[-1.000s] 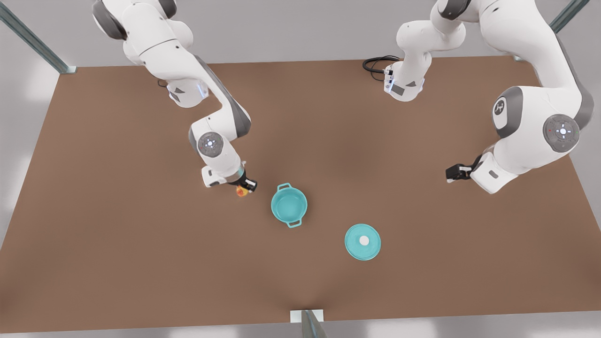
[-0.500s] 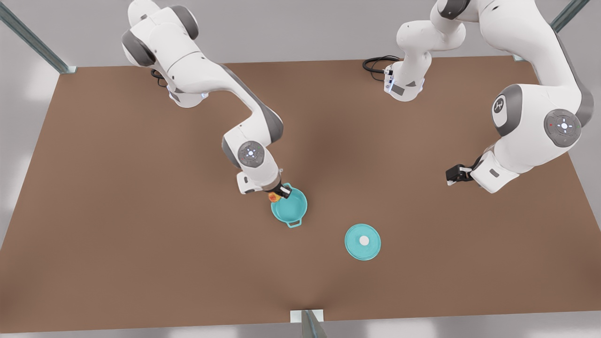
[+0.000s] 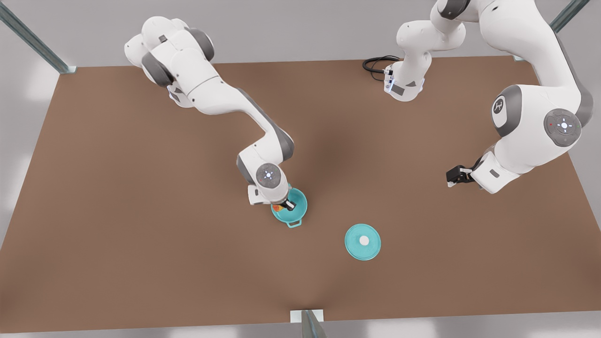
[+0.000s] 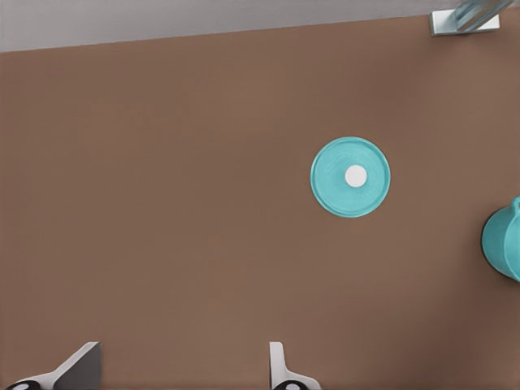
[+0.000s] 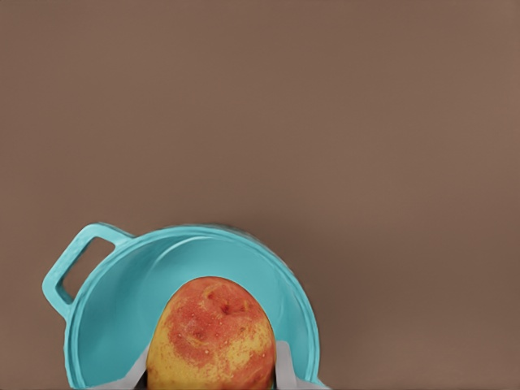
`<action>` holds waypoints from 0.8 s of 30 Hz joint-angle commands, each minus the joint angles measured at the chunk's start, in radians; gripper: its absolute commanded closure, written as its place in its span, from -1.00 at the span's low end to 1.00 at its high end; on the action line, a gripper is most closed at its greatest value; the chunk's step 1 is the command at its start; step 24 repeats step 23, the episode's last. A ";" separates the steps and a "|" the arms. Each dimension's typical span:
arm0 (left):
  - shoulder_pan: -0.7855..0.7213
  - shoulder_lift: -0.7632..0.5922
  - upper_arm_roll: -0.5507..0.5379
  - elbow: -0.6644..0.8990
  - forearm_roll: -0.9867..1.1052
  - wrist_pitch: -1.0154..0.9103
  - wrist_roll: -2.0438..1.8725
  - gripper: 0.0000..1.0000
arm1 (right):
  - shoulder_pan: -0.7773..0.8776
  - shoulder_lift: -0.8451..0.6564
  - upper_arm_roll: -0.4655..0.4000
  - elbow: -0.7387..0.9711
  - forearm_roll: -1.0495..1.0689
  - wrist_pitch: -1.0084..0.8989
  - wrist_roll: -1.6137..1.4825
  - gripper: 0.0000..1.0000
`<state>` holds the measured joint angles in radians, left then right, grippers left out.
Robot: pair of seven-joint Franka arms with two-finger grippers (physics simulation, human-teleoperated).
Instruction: Open the pot lid and put the potato into the pot
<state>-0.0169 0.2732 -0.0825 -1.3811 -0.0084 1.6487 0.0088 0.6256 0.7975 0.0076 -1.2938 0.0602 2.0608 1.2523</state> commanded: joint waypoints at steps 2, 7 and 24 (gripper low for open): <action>0.000 0.000 0.000 0.000 0.001 0.003 0.007 -1.00 | 0.002 0.026 -0.005 0.002 -0.006 -0.002 0.101 -0.08; 0.000 0.000 0.000 0.000 0.001 0.003 0.007 -1.00 | 0.002 0.028 -0.005 0.013 -0.005 -0.002 0.093 -1.00; 0.000 0.017 0.000 0.016 -0.025 0.005 -0.010 -1.00 | -0.471 -0.471 -0.008 -0.292 -0.129 -0.340 -0.919 -1.00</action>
